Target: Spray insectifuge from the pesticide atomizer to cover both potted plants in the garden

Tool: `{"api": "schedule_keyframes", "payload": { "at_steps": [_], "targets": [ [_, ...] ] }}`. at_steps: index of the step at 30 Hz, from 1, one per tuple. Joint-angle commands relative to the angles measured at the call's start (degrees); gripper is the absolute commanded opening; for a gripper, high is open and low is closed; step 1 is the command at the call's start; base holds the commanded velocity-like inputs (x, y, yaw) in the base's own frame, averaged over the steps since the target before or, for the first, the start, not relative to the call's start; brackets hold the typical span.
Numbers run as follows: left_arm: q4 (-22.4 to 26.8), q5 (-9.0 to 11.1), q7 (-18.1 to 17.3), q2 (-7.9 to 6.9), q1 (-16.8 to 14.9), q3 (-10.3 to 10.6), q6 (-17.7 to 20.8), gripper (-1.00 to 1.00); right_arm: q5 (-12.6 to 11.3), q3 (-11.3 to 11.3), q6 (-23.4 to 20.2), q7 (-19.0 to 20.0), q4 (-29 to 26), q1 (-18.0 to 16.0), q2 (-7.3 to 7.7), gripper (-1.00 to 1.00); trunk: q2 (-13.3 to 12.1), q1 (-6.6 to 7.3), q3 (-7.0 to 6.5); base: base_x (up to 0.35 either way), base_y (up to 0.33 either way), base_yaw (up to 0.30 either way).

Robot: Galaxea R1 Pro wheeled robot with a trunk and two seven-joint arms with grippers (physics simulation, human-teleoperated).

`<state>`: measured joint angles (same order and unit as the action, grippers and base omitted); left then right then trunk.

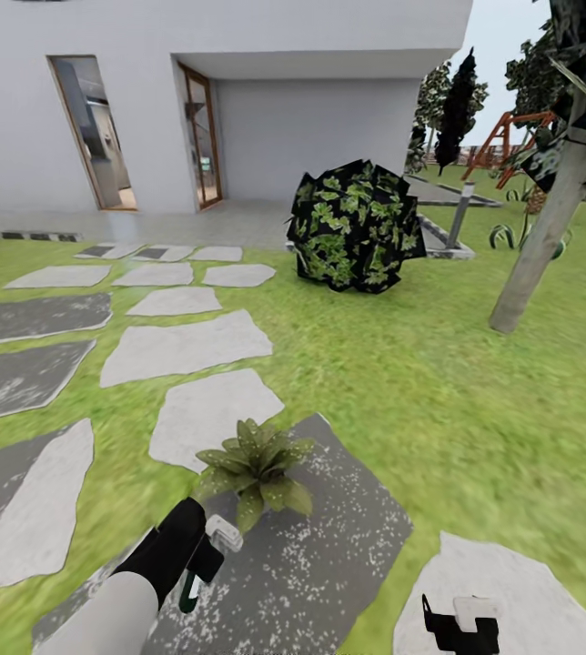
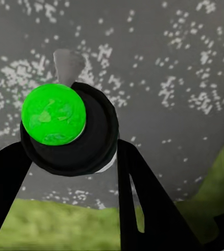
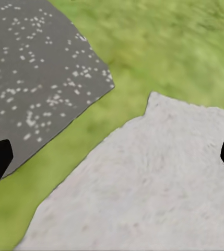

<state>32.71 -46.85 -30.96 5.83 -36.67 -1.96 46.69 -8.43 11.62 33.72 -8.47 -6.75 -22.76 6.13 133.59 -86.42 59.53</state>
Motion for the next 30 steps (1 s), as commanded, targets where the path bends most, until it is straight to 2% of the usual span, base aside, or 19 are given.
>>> {"api": "schedule_keyframes", "payload": {
  "at_steps": [1, 6, 18, 30],
  "targets": [
    [0.1, -0.6, -0.5, 0.06, 0.0, -0.2, 0.1, -1.00, -0.5, 0.5, 0.1, -0.1, 0.0, 0.0, 0.02, 1.00, 0.0, 0.02, 0.05, -0.017, -0.269, 0.276],
    [0.1, -0.4, -0.5, 0.06, 0.0, -0.2, 0.2, -1.00, -0.5, 0.5, 0.1, -0.1, 0.0, 0.0, 0.02, 1.00, 0.0, 0.02, 0.05, 0.079, -0.271, 0.247],
    [0.1, -0.4, -0.5, 0.06, 0.0, -0.2, 0.2, -1.00, -0.5, 0.5, 0.1, -0.1, 0.0, 0.0, 0.02, 1.00, 0.0, 0.02, 0.05, 0.081, -0.271, 0.024],
    [0.1, -0.3, -0.5, 0.13, 0.0, -0.2, 0.2, -1.00, -0.5, 0.5, 0.1, -0.1, 0.0, 0.0, 0.02, 1.00, 0.0, 0.02, 0.05, -0.038, -0.272, 0.253]
  ]
}}
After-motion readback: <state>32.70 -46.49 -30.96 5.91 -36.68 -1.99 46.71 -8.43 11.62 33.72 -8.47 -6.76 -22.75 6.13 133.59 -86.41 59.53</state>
